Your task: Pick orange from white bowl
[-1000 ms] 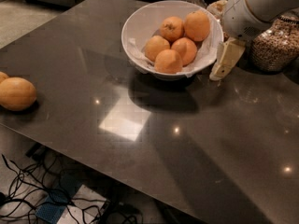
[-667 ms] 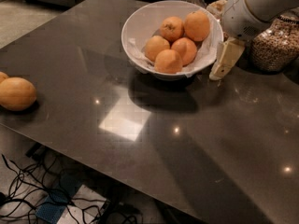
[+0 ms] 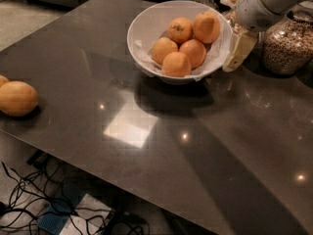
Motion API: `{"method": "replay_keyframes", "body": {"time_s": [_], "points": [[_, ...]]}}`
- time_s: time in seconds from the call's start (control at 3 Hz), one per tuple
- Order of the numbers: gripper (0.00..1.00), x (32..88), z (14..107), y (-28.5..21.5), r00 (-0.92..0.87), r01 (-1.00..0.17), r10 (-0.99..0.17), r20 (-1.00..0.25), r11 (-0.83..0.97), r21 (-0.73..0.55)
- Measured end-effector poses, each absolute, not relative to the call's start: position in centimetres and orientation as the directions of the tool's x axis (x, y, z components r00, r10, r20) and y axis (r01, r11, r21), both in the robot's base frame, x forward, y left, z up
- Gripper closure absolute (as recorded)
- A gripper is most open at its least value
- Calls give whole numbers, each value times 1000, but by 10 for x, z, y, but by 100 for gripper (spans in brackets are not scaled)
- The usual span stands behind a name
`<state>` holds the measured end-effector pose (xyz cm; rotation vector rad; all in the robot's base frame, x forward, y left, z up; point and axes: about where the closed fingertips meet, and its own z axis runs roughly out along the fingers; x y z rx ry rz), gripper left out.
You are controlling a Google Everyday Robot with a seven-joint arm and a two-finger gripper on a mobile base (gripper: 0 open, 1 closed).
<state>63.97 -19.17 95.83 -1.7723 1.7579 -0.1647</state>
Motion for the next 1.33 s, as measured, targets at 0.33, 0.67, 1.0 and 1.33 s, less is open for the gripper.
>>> {"method": "replay_keyframes", "body": {"time_s": [0.33,0.67,1.0,1.33], "points": [[0,669,961,-194,121,-852,-935,-334,75,-518],[0,692,963,-190,148,-845,-933,-329,54,-533],[0,711,964,-187,174,-835,-934,-312,28,-549],[0,723,963,-184,188,-831,-933,-306,15,-556]]}}
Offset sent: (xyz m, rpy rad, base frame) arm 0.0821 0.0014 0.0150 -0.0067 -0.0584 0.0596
